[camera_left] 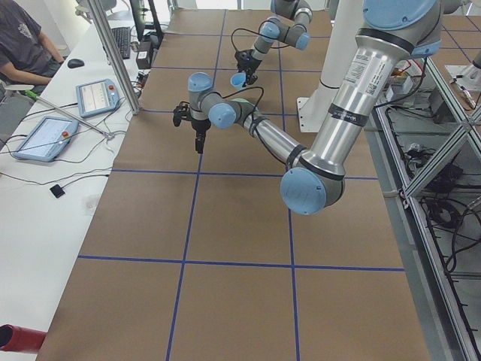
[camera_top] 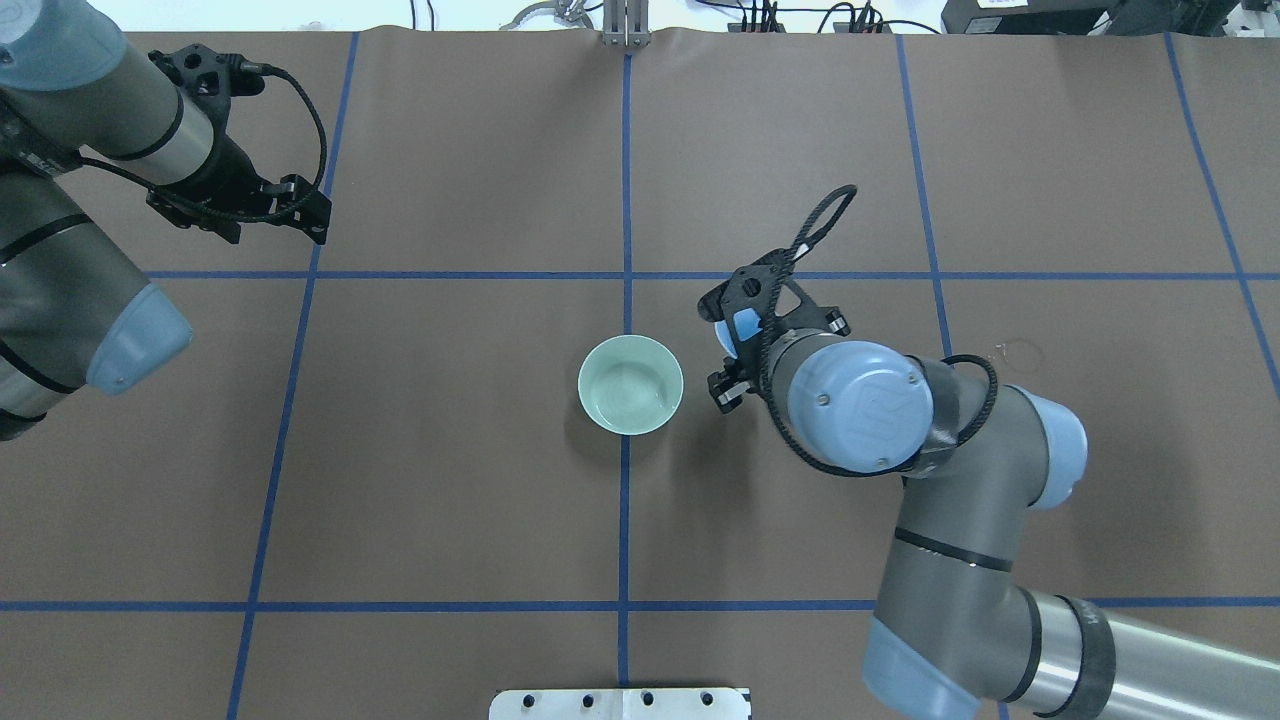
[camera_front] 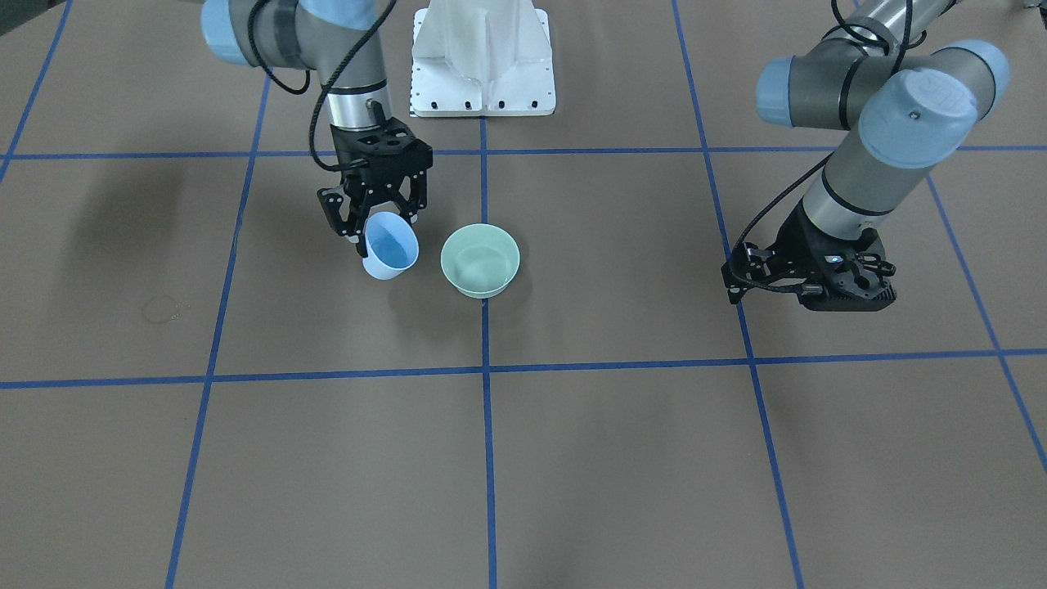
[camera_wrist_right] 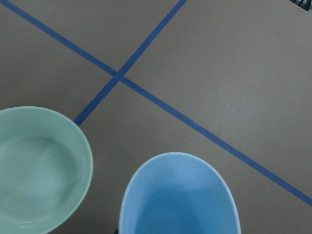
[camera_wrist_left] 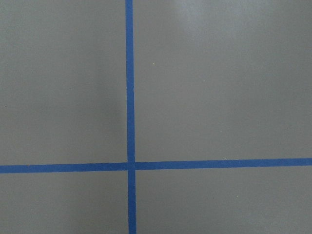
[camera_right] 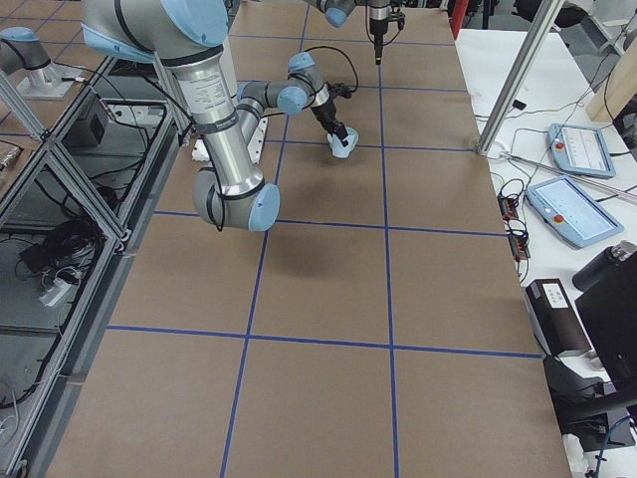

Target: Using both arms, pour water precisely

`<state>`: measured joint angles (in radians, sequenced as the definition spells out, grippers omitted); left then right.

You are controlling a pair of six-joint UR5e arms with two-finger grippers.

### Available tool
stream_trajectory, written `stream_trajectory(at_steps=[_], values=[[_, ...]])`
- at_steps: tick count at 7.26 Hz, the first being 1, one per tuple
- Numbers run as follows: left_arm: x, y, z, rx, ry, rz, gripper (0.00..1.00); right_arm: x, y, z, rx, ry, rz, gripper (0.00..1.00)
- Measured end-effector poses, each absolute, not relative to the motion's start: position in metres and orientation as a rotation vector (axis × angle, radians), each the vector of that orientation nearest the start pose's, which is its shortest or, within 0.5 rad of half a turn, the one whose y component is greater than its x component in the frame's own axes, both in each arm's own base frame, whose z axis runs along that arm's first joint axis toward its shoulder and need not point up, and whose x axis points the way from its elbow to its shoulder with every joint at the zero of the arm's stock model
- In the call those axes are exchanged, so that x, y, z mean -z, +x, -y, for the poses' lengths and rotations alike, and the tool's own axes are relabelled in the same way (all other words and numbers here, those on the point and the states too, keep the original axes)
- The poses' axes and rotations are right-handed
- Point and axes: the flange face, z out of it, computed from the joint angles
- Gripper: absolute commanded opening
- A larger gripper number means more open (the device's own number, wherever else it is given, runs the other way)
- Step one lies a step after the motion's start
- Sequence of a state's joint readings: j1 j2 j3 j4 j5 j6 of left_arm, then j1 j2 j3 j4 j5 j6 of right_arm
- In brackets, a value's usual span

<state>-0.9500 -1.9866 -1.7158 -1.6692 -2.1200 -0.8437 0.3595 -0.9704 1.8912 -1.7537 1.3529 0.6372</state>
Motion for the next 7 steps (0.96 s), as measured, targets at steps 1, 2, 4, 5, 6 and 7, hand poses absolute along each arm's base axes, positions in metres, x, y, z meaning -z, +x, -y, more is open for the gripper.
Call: stream_trajectory(at_steps=[1, 2, 4, 5, 6, 7], values=[[-0.348, 0.303, 0.564, 0.029, 0.124, -0.822, 0.99, -0.186, -0.532, 0.362, 0.536, 0.585, 0.394, 0.13], [-0.348, 0.303, 0.564, 0.029, 0.123, -0.822, 0.99, -0.17, -0.546, 0.366, 0.59, 0.556, 0.337, 0.13], [-0.349, 0.303, 0.564, 0.03, 0.122, -0.821, 0.99, -0.159, -0.568, 0.373, 0.706, 0.511, 0.238, 0.08], [-0.351, 0.303, 0.564, 0.031, 0.12, -0.82, 0.99, -0.159, -0.577, 0.375, 0.758, 0.491, 0.199, 0.01], [-0.352, 0.303, 0.564, 0.031, 0.118, -0.819, 0.99, -0.157, -0.587, 0.378, 0.798, 0.469, 0.166, 0.0], [-0.353, 0.302, 0.564, 0.032, 0.117, -0.818, 0.99, -0.153, -0.594, 0.379, 0.821, 0.445, 0.136, 0.0]])
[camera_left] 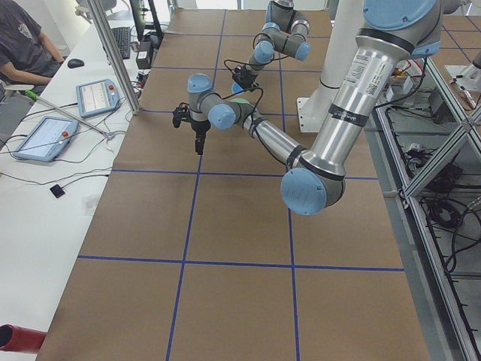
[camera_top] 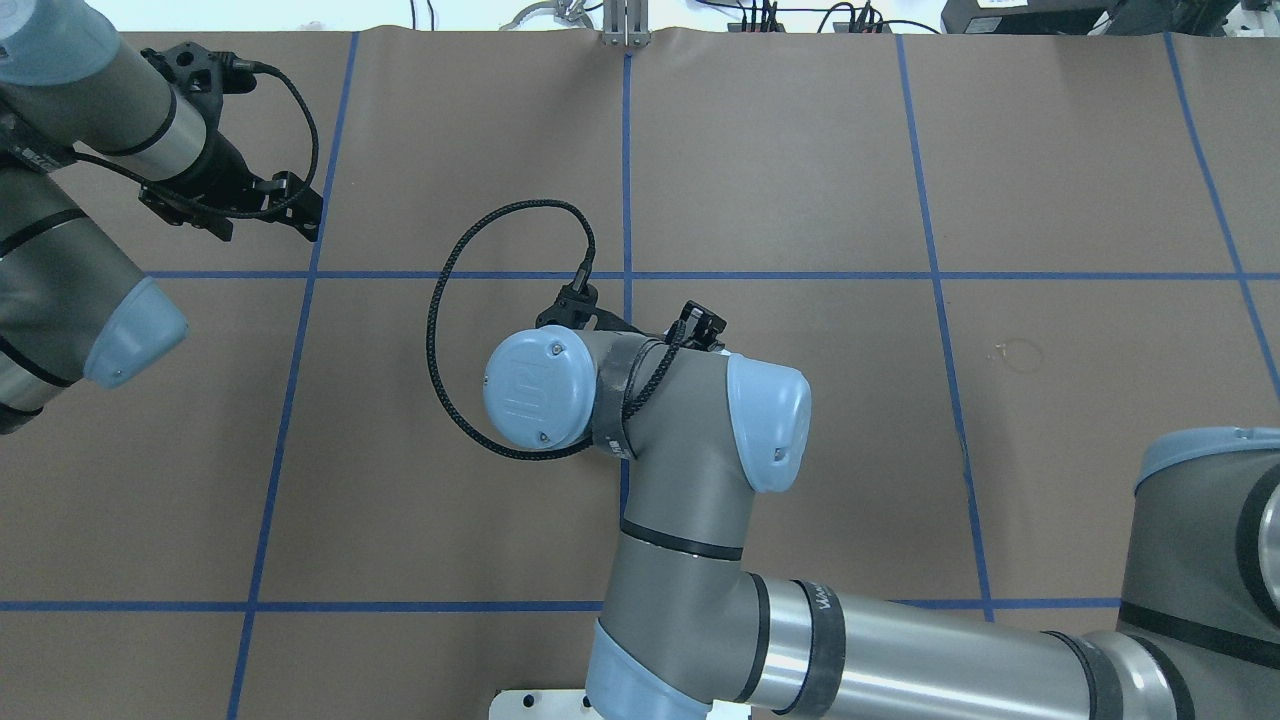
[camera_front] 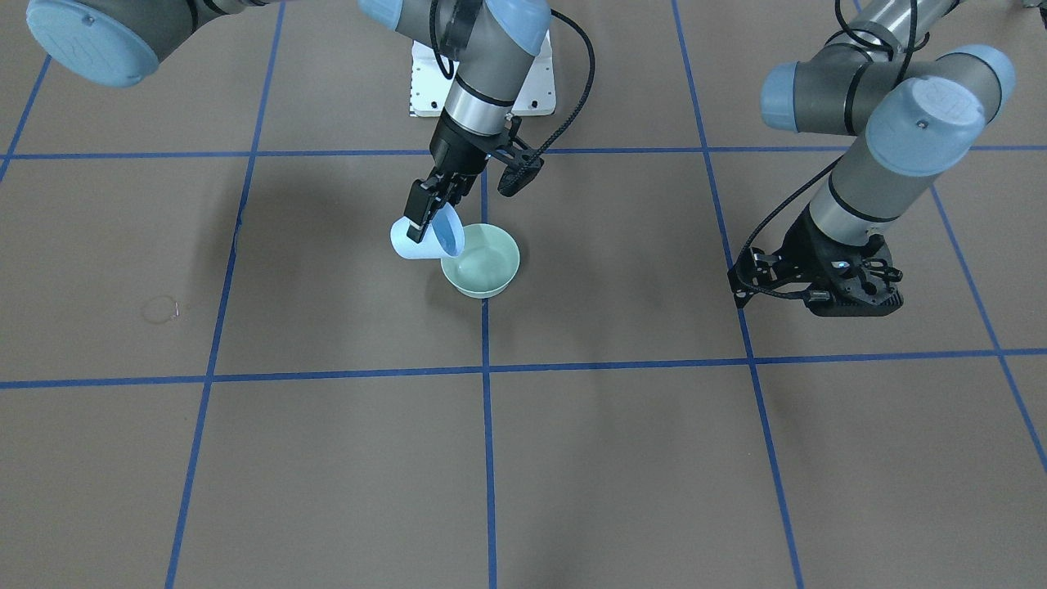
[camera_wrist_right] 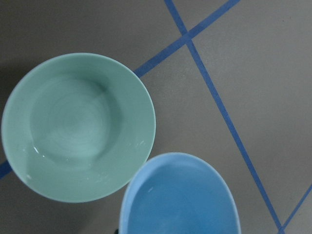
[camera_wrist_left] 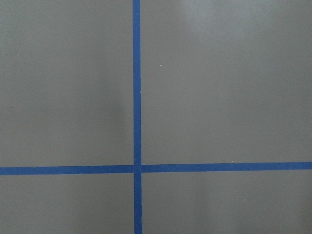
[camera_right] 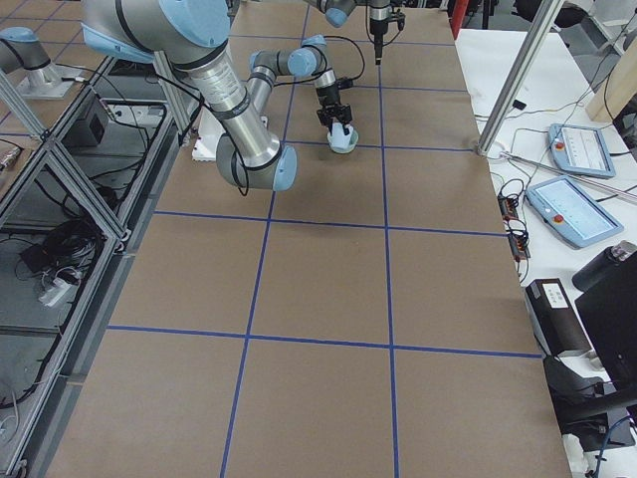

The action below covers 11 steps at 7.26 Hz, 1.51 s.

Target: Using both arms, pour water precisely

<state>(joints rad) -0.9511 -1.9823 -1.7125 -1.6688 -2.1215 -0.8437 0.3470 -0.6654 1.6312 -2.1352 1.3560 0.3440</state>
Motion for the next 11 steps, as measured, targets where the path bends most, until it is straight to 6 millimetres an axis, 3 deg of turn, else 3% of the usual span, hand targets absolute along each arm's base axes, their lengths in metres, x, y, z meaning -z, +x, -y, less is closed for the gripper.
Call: stream_trajectory(at_steps=[3, 7, 9, 11], values=[[-0.362, 0.304, 0.566, 0.036, 0.104, -0.809, 0.99, -0.143, -0.609, 0.378, 0.912, 0.377, 0.046, 0.0], [-0.375, 0.298, 0.556, 0.029, 0.04, -0.846, 0.99, -0.13, -0.649, 0.375, 0.986, 0.302, -0.095, 0.0], [-0.379, 0.296, 0.555, 0.029, 0.021, -0.855, 0.99, -0.119, -0.648, 0.372, 1.009, 0.283, -0.153, 0.0], [-0.382, 0.296, 0.555, 0.031, 0.015, -0.854, 0.99, -0.122, -0.651, 0.374, 1.022, 0.274, -0.206, 0.0]])
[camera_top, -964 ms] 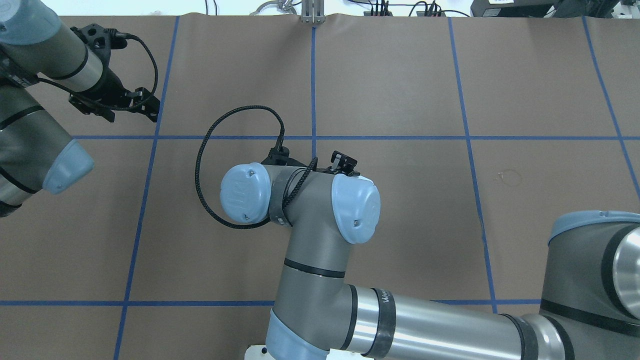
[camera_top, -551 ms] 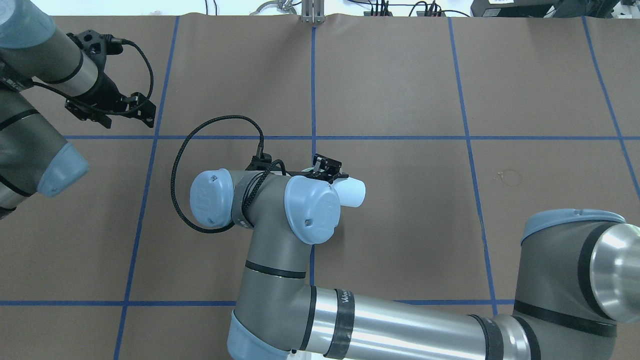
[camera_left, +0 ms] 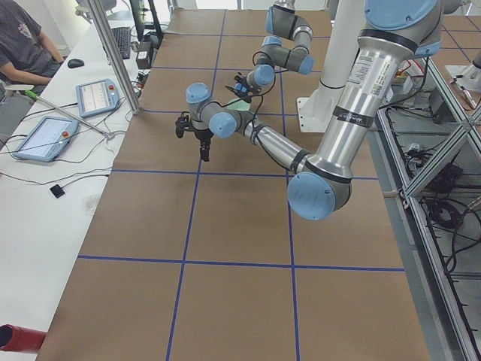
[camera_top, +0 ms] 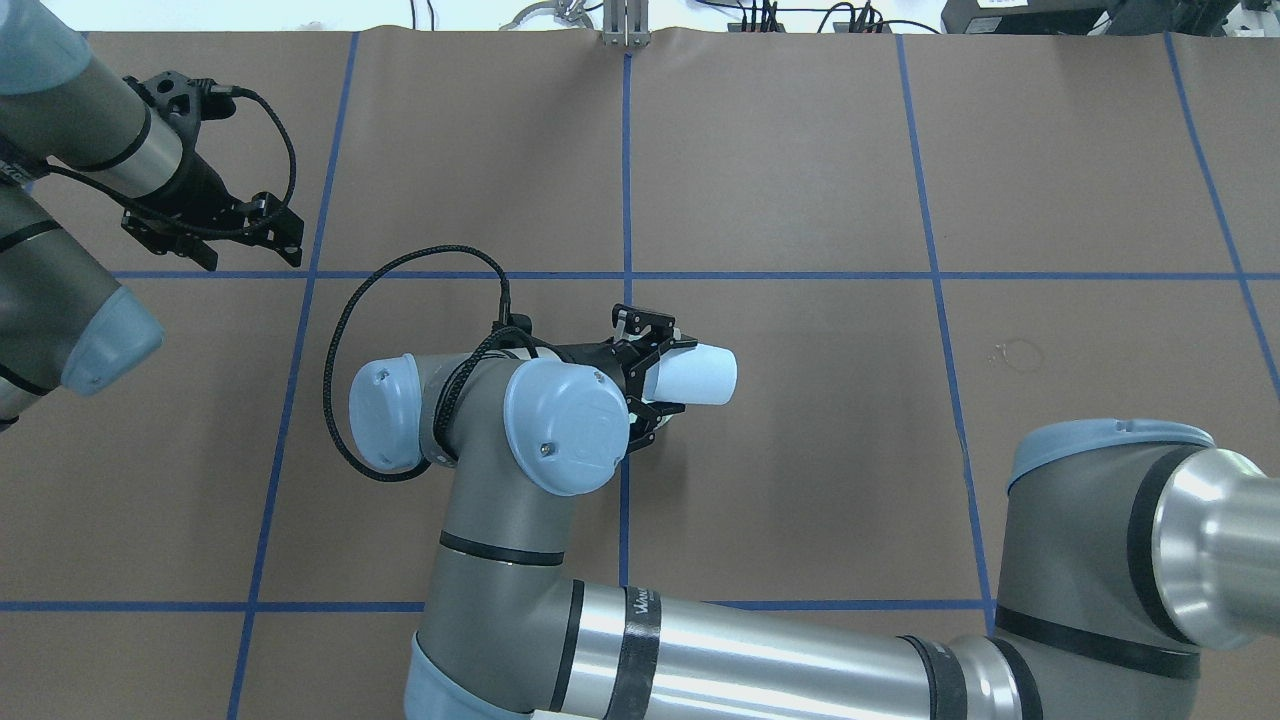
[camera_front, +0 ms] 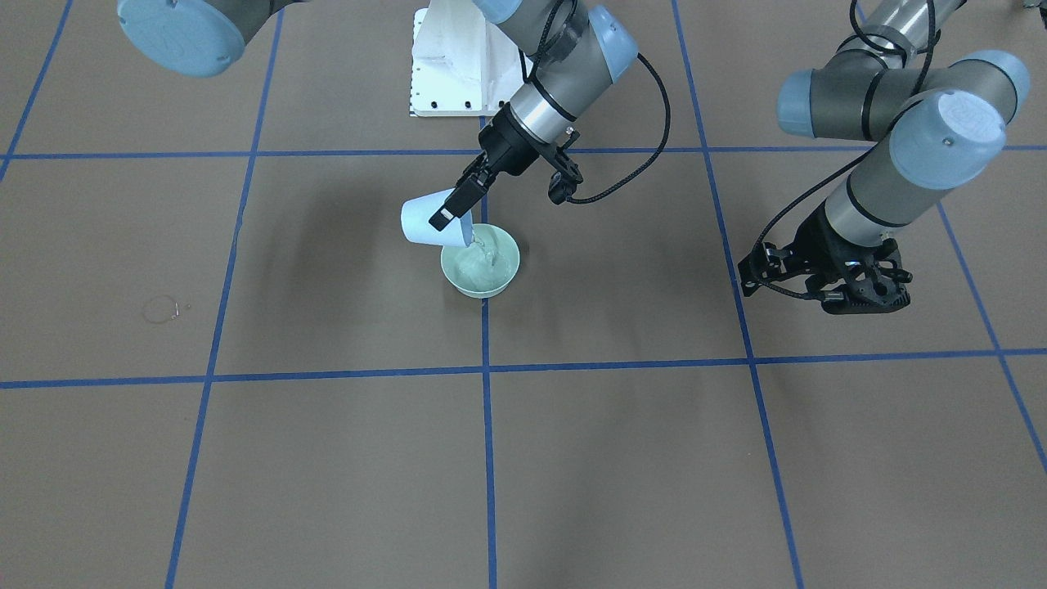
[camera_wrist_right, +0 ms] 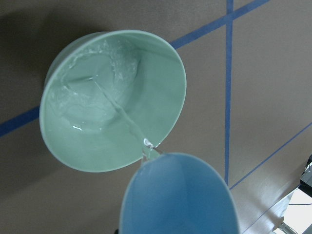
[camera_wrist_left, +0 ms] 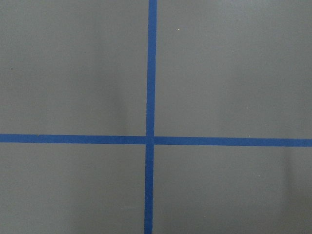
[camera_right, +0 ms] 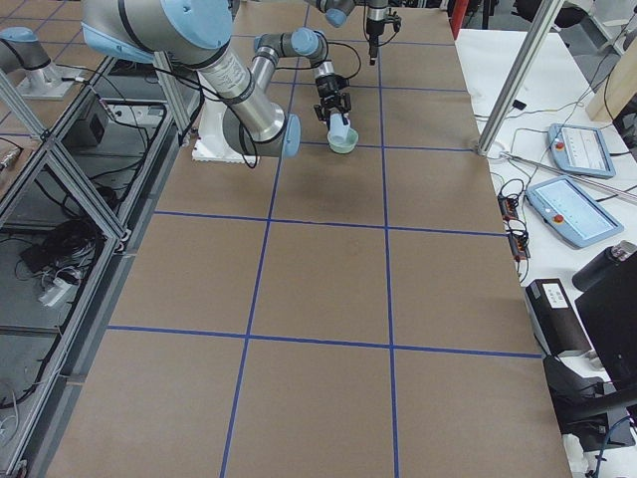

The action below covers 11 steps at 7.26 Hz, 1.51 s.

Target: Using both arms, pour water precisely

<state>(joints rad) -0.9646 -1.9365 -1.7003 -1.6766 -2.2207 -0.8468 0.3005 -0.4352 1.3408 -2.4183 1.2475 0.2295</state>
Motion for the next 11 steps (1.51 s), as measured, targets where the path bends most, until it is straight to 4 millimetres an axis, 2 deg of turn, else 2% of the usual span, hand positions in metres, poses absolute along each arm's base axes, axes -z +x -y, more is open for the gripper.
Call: stream_trajectory(at_steps=[3, 6, 7, 8, 9, 11], values=[[-0.385, 0.296, 0.555, 0.035, 0.008, -0.85, 0.99, -0.119, -0.661, 0.377, 1.031, 0.265, -0.239, 0.0], [-0.386, 0.296, 0.556, 0.036, 0.006, -0.849, 0.99, -0.113, -0.662, 0.378, 1.025, 0.273, -0.245, 0.0], [-0.385, 0.296, 0.556, 0.036, 0.008, -0.85, 0.99, -0.106, -0.655, 0.379, 1.0, 0.295, -0.221, 0.0], [-0.384, 0.296, 0.556, 0.037, 0.009, -0.851, 0.99, -0.099, -0.64, 0.382, 0.951, 0.326, -0.18, 0.0], [-0.384, 0.295, 0.558, 0.037, 0.011, -0.85, 0.99, -0.1, -0.62, 0.385, 0.885, 0.353, -0.114, 0.0], [-0.381, 0.294, 0.56, 0.039, 0.019, -0.849, 0.99, -0.13, -0.578, 0.393, 0.691, 0.413, 0.074, 0.0]])
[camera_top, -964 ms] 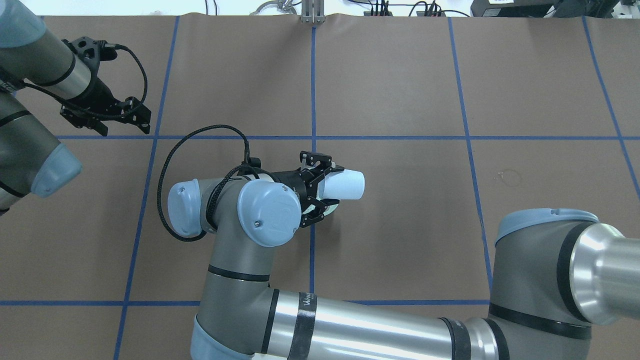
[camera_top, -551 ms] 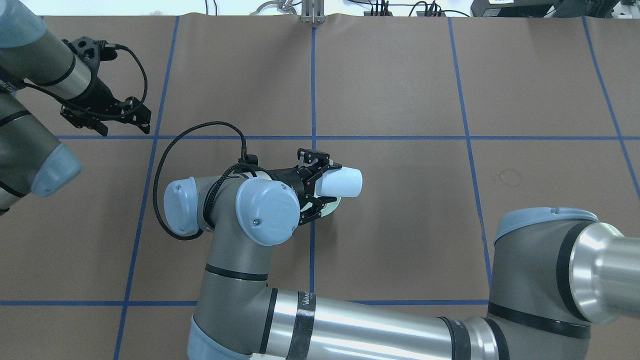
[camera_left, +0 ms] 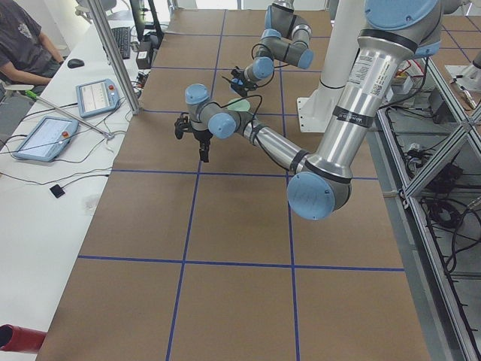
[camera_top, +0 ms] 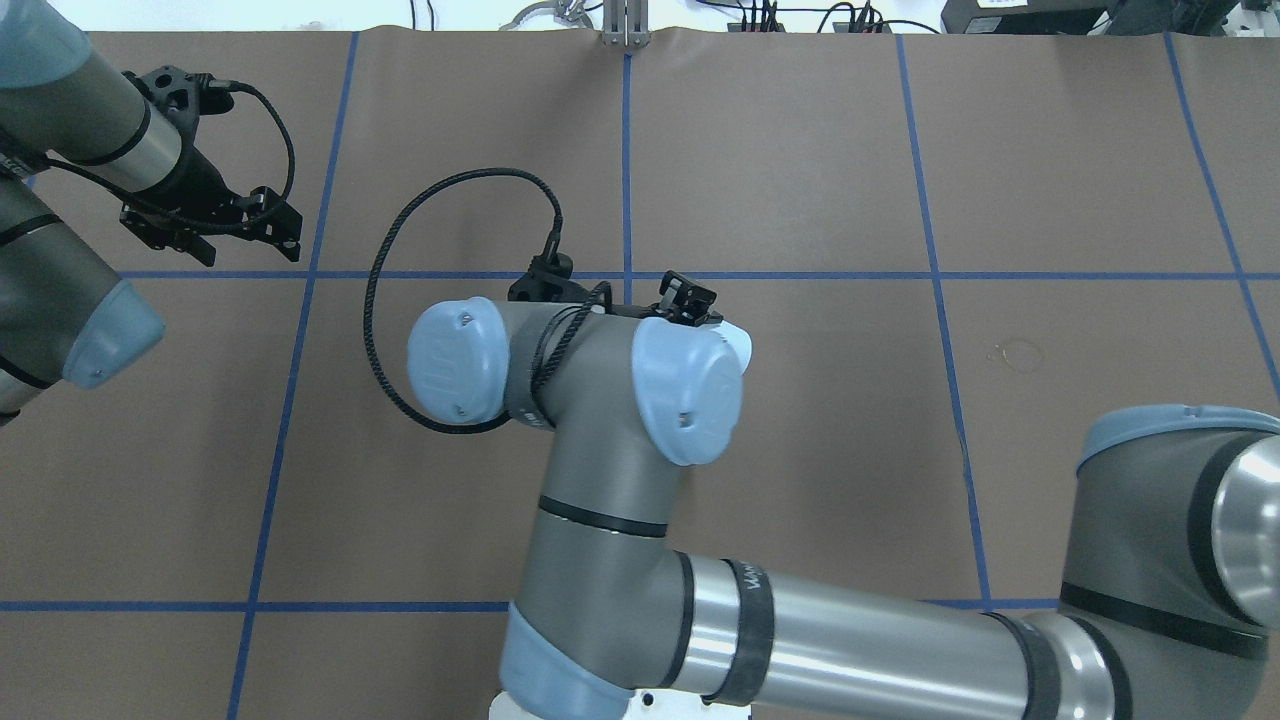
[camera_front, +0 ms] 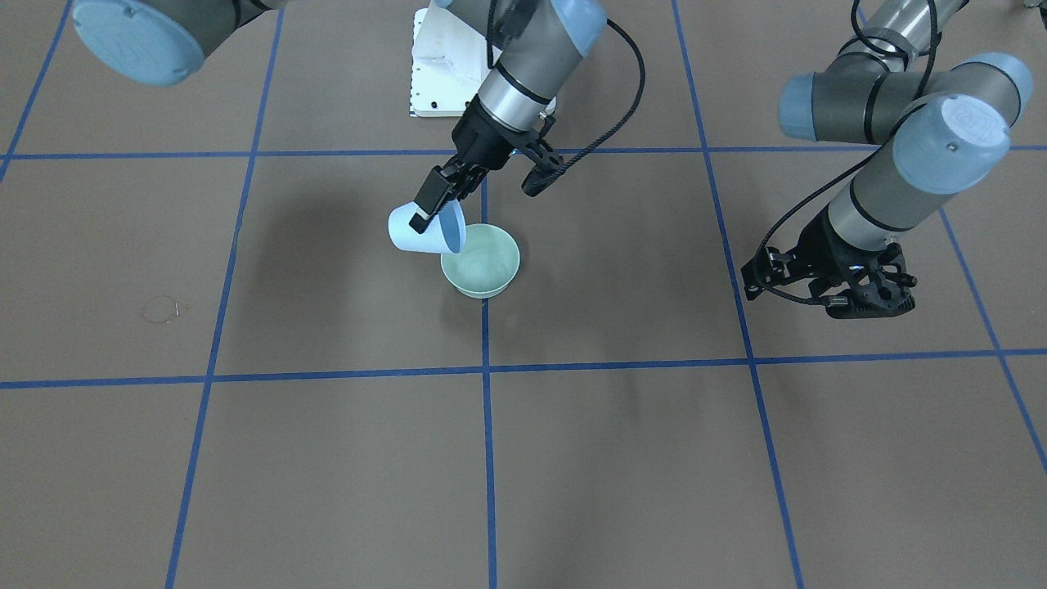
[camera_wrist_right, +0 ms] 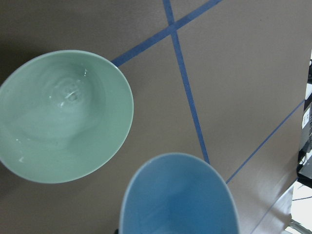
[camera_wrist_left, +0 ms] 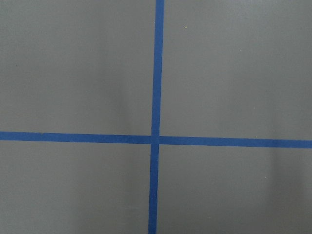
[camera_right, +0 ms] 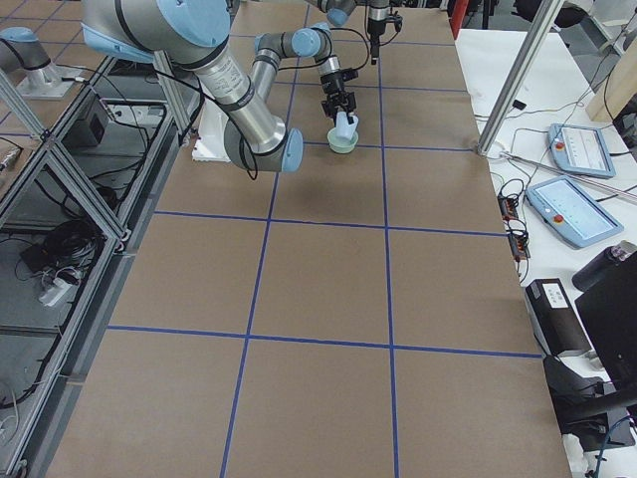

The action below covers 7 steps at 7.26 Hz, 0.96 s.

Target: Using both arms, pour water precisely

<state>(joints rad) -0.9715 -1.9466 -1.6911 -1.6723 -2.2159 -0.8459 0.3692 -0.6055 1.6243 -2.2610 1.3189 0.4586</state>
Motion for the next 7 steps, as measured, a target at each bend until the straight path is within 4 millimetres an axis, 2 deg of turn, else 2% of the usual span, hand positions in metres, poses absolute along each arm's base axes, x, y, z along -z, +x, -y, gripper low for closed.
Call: stream_trajectory(at_steps=[1, 3, 4, 6, 7], values=[[-0.379, 0.293, 0.561, 0.039, 0.023, -0.85, 0.99, -0.151, -0.556, 0.394, 0.582, 0.464, 0.172, 0.06], [-0.377, 0.29, 0.563, 0.043, 0.031, -0.85, 0.99, -0.202, -0.499, 0.405, 0.437, 0.57, 0.33, 0.07], [-0.375, 0.289, 0.564, 0.044, 0.035, -0.851, 0.99, -0.22, -0.471, 0.417, 0.39, 0.595, 0.372, 0.07], [-0.367, 0.289, 0.566, 0.043, 0.046, -0.856, 0.99, -0.258, -0.395, 0.438, 0.304, 0.597, 0.471, 0.04], [-0.365, 0.289, 0.567, 0.043, 0.049, -0.858, 0.99, -0.286, -0.36, 0.441, 0.264, 0.607, 0.518, 0.04]])
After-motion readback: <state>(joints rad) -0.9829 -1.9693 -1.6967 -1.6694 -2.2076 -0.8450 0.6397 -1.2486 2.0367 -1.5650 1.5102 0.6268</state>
